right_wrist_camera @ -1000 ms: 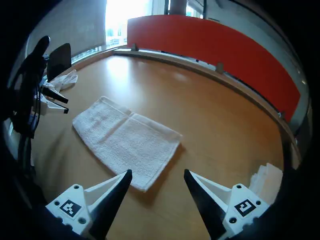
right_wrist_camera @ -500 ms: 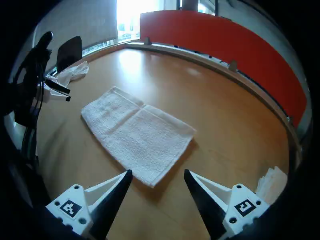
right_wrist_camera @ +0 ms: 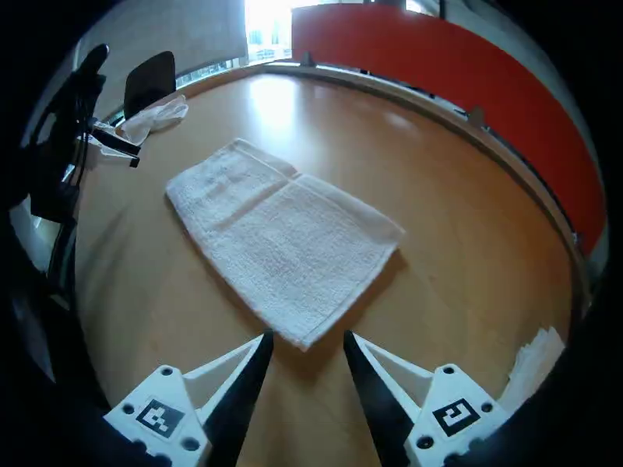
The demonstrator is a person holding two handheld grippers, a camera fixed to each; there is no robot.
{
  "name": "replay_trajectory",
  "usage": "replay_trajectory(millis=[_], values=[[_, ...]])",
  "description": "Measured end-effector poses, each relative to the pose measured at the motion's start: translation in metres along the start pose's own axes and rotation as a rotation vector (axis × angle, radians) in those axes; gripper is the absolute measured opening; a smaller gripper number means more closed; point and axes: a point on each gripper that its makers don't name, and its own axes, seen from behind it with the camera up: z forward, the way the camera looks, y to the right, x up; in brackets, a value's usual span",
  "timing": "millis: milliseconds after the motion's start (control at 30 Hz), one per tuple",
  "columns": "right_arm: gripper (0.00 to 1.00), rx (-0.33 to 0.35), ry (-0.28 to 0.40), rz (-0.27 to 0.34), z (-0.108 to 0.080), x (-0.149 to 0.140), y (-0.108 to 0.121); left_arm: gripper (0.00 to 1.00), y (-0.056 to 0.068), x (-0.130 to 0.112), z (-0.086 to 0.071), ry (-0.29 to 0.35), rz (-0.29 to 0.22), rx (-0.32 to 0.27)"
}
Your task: Fold towel
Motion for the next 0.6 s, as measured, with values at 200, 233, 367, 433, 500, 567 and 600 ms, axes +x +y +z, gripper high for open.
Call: replay_trajectory(millis=[200,233,367,433,500,567,600], values=[[0.55,0.022,-0.019,-0.016,-0.0015,-0.0032,-0.0025,0.78,-0.0007,-0.0015,-0.0009,0.000,-0.002,0.000],[0.53,0.025,-0.022,-0.017,-0.0014,-0.0037,-0.0030,0.78,-0.0007,-0.0016,-0.0008,0.000,-0.003,0.000],[0.41,0.029,-0.028,-0.019,-0.0012,-0.0051,-0.0040,0.78,-0.0001,-0.0013,-0.0005,0.000,-0.004,-0.003],[0.35,0.030,-0.029,-0.019,-0.0011,-0.0053,-0.0043,0.78,0.0004,-0.0012,-0.0005,0.000,-0.004,-0.005],[0.27,0.032,-0.029,-0.020,-0.0010,-0.0054,-0.0047,0.78,0.0008,-0.0014,-0.0004,-0.001,-0.003,-0.006],[0.21,0.031,-0.029,-0.022,-0.0009,-0.0056,-0.0046,0.78,0.0004,-0.0019,-0.0003,-0.003,-0.001,-0.004],[0.18,0.030,-0.029,-0.023,-0.0008,-0.0058,-0.0044,0.78,0.0002,-0.0022,-0.0003,-0.004,0.000,-0.003]])
